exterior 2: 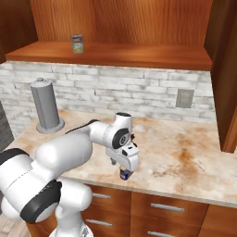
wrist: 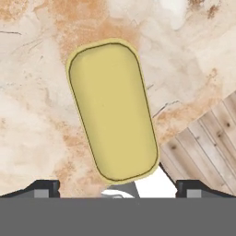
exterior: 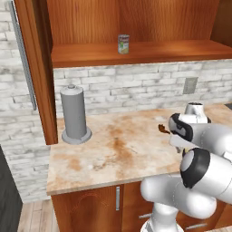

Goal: Restock the canned food cabinet by taking the new fresh canned food from the counter and placing it in the cabinet. Then, take the old canned food from the cabinet and place it on the counter.

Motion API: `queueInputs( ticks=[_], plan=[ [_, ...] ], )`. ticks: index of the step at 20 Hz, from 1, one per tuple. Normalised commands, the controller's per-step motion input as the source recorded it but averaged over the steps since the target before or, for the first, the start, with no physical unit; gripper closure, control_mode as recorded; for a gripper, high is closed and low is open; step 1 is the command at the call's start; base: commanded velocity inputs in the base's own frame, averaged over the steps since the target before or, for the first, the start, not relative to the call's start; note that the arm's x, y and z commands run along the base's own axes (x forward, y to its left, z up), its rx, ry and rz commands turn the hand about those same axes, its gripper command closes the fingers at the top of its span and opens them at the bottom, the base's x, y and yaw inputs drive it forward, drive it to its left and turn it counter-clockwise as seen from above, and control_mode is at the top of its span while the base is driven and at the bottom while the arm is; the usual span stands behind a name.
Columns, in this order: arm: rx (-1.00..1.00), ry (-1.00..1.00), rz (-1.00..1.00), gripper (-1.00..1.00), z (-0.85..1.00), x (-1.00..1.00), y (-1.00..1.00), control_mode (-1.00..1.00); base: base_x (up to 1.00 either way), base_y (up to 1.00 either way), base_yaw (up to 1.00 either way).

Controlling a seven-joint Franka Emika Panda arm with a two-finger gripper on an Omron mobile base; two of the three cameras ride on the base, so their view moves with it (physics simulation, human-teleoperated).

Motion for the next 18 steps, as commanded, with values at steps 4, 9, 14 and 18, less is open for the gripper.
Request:
queueInputs(
  ticks=[4,9,14,18],
  plan=[
    [0.0,0.0,0.0,-1.0,-0.03,0.27,0.0,-1.0,0.0,0.0,0.0],
    [0.0,0.0,0.0,-1.0,-0.01,0.07,-0.39,-1.0,0.0,0.0,0.0],
    [-0.02,0.0,0.0,-1.0,-0.02,0.04,-0.08,-1.0,0.0,0.0,0.0],
    [-0.03,0.0,0.0,-1.0,-0.08,0.08,0.0,-1.0,0.0,0.0,0.0]
  ],
)
